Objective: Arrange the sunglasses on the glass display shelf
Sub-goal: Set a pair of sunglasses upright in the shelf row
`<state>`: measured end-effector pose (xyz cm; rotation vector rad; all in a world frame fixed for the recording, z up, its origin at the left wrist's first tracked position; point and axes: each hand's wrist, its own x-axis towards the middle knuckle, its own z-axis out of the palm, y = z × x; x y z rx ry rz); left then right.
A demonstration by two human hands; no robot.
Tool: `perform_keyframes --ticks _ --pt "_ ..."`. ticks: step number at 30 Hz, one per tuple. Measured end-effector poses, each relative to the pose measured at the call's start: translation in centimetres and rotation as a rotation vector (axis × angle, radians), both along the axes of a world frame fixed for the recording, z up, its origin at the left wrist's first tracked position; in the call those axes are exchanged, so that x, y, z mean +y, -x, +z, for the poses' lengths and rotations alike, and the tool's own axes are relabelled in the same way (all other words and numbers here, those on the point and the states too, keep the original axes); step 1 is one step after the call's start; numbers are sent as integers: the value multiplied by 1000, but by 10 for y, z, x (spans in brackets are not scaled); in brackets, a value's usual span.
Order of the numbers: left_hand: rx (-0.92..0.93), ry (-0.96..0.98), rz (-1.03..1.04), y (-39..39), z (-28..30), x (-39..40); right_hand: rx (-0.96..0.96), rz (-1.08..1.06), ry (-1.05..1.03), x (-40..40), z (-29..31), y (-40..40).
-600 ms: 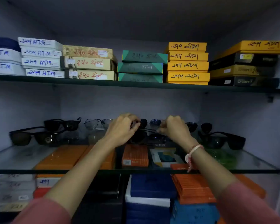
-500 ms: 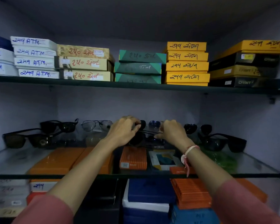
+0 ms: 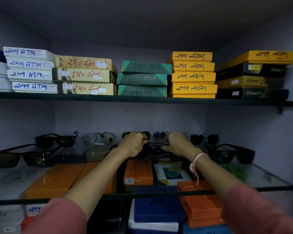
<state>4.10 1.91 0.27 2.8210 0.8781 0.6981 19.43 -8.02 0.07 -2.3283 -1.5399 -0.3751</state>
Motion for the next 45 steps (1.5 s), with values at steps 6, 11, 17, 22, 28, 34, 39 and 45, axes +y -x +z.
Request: perform_keyframes --ticks 6,11,17,22,28,34,39,45 --pt "-66 9 3 4 -2 1 -77 21 -33 -16 -3 0" --pt "-176 -13 -43 13 12 -1 -90 77 -231 -42 17 0" --pt "-228 8 -88 14 31 -18 -25 91 -452 -71 35 1" --pt "-241 39 6 7 41 -30 96 -72 -454 -81 40 -5" --pt "-268 281 109 -6 39 -37 190 -201 -400 -83 42 -24" --pt "-199 418 161 -18 29 -44 240 -240 -299 -77 27 -42" --pt "-135 494 127 -28 21 -47 257 -245 -217 -73 20 -52" --pt "-96 498 149 -36 19 -49 229 -248 -135 -69 18 -59"
